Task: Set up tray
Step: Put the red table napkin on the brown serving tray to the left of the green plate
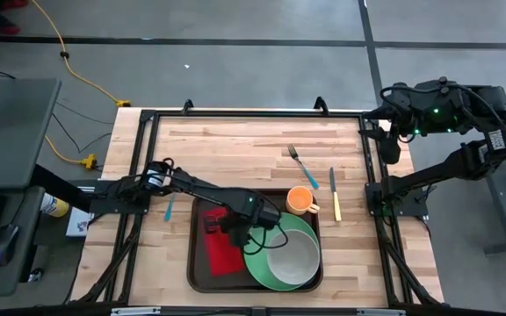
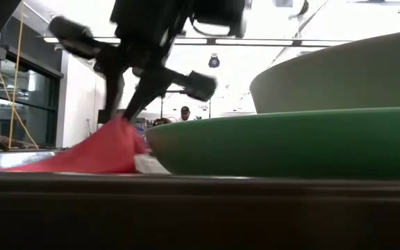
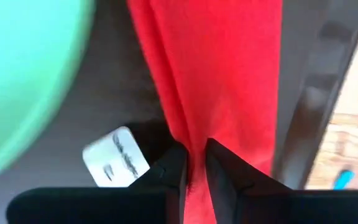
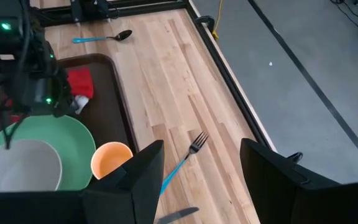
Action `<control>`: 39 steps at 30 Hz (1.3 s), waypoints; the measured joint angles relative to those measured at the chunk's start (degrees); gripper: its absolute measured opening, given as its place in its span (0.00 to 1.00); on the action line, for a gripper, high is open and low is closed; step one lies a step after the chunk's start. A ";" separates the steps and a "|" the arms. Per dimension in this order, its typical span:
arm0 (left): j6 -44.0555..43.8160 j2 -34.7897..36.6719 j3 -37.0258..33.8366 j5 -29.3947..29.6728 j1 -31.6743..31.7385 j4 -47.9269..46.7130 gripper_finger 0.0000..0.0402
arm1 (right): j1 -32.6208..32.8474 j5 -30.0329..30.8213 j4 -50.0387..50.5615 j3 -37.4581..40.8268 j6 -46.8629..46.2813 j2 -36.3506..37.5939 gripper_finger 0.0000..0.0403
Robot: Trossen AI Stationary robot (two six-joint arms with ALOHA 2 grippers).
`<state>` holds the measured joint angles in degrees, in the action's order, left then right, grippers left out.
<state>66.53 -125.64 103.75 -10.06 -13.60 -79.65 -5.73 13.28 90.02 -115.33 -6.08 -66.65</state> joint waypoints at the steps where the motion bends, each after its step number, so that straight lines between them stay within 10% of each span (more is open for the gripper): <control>1: -0.46 0.00 -1.18 -0.01 0.02 -0.17 0.21 | 0.01 0.00 0.00 0.00 0.12 0.00 0.47; 30: 0.20 -0.02 -5.20 7.23 -0.02 12.60 0.21 | -0.01 0.46 0.00 0.00 0.13 0.02 0.47; 39: -0.85 -0.02 -5.18 4.62 -0.02 11.99 0.38 | -0.01 0.46 0.00 0.00 -0.06 0.02 0.47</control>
<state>65.68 -125.67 98.56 -5.44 -13.63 -67.65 -5.74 13.74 90.02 -115.33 -6.13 -66.63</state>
